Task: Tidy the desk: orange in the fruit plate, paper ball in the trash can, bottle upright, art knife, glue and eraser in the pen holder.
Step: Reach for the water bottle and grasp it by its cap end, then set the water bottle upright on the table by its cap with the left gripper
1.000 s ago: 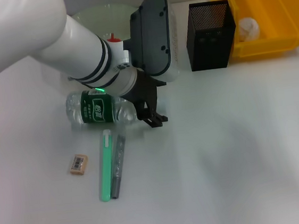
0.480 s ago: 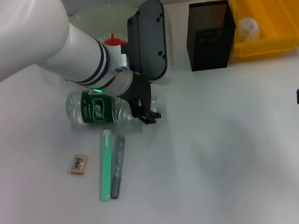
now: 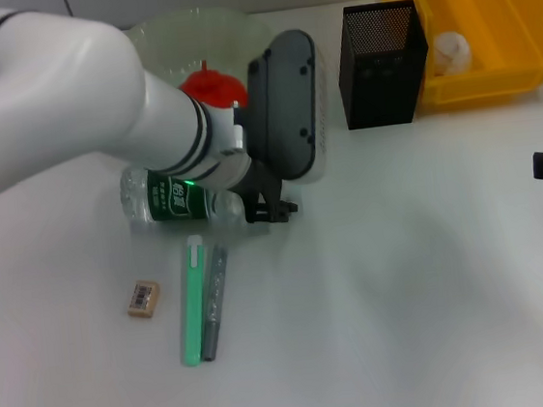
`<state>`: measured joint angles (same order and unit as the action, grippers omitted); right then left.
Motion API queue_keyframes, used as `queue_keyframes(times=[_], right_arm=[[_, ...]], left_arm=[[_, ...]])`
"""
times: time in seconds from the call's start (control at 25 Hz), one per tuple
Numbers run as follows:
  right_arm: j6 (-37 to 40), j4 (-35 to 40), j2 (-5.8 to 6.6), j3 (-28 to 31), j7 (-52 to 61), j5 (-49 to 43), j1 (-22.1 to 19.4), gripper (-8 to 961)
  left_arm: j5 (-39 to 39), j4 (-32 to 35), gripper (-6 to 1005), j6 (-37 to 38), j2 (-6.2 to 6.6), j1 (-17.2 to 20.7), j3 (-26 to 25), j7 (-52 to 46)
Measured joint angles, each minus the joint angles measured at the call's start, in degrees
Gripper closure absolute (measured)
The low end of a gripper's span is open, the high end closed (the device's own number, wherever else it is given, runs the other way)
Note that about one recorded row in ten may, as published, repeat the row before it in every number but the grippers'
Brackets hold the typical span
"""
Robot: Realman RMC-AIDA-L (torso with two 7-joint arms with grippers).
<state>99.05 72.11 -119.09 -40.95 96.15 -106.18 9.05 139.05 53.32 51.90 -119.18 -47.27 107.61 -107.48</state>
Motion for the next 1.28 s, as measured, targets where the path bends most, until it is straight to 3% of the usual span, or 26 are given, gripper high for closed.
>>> queue_keyframes(times=[0.2, 0.48, 0.76, 0.88, 1.0, 1.08, 1.28], right_arm=[[-0.1, 0.0, 0.0, 0.0, 0.0, 0.0, 0.1, 138], [0.0, -0.4, 0.0, 0.7, 0.0, 0.0, 0.7, 138], [0.4, -0.2, 0.0, 0.3, 0.0, 0.0, 2.5, 138], [0.4, -0.6, 0.0, 0.1, -0.1, 0.0, 3.8, 139], [0.2, -0.6, -0.02, 0.1, -0.1, 0.0, 4.4, 139], [0.2, -0.7, -0.13, 0.0, -0.1, 0.0, 5.4, 139], [0.4, -0.8, -0.16, -0.1, 0.1, 0.0, 6.5, 139]], left_arm=[[0.1, 0.4, 480, -2.9, 0.0, 0.7, 2.7, 0.2], [0.2, 3.1, 560, -3.0, 0.02, 2.8, 2.2, 0.2], [-2.2, 20.9, 561, 2.8, 0.42, 16.3, -5.9, -0.3], [-6.2, 30.8, 561, 4.7, 0.49, 24.5, -9.9, -0.4], [-8.4, 33.7, 561, 5.4, 0.53, 27.5, -12.5, -0.4], [-13.2, 36.2, 560, 6.3, 0.61, 31.0, -17.3, -0.4], [-19.4, 36.7, 560, 7.0, 0.63, 34.0, -23.9, -0.2]])
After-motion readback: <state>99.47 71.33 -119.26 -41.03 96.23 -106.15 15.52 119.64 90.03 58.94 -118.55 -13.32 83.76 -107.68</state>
